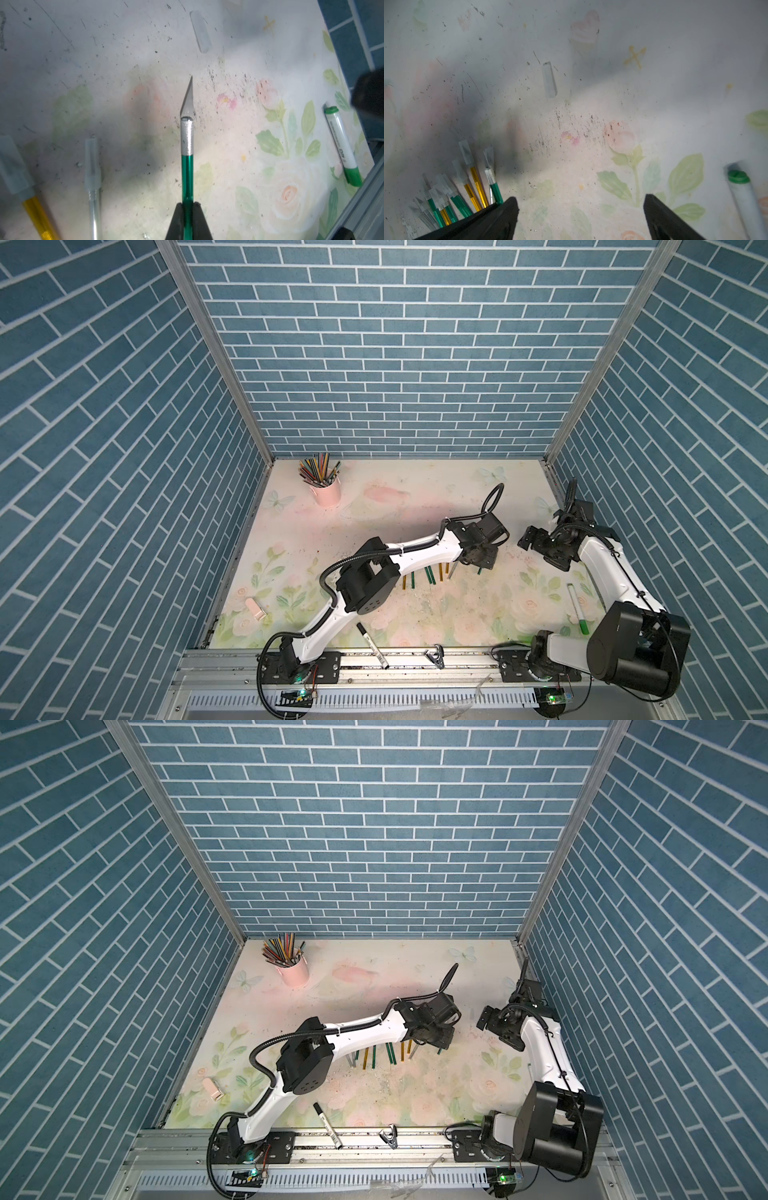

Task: Remove protective caps from carving knives
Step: Place the carving knife at the center of the board.

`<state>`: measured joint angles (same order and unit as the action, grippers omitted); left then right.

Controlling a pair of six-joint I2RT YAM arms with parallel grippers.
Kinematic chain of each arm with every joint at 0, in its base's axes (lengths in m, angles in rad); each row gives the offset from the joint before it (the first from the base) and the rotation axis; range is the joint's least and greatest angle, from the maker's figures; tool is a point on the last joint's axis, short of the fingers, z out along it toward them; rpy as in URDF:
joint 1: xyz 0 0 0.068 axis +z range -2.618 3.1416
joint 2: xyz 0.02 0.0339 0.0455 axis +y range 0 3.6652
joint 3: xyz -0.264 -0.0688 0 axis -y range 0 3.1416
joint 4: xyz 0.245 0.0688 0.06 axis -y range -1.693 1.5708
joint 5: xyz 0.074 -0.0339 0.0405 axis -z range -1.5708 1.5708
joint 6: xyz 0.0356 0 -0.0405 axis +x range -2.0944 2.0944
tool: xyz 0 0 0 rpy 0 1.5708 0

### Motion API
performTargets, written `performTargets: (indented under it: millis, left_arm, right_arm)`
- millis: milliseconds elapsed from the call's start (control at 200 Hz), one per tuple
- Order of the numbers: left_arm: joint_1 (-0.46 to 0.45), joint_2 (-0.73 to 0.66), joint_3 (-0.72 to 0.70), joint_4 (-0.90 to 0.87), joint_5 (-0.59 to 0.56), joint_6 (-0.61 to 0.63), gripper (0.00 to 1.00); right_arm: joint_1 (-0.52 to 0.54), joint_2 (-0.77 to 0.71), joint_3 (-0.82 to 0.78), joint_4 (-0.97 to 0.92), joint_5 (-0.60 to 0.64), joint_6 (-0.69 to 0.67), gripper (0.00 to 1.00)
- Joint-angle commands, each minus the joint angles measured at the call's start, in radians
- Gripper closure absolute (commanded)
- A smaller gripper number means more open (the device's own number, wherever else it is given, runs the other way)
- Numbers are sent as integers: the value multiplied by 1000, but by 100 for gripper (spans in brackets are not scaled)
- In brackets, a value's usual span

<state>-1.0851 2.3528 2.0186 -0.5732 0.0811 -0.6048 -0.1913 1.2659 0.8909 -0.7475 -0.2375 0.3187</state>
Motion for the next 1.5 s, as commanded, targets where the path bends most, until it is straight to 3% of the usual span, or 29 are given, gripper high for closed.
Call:
performTargets:
  millis: [0,280,960,1340,1490]
  left_arm:
    - [-3,54,108,-102,-39,-56,98]
    - [-3,200,330,-231,-78,-152,95]
    - [5,262,336,-202,-44,-275,86]
    - [7,265,327,-182,-40,-283,83]
    - [7,242,327,-174,-50,-272,77]
  right_arm:
    - [-6,-22,-27,0,-34,41,5]
    - [-8,-37,-64,35,-62,62,6]
    - [-8,-17,-105,87,-108,54,7]
    - [-8,-5,-109,100,-114,53,8]
    - [-8,-3,-104,100,-112,53,8]
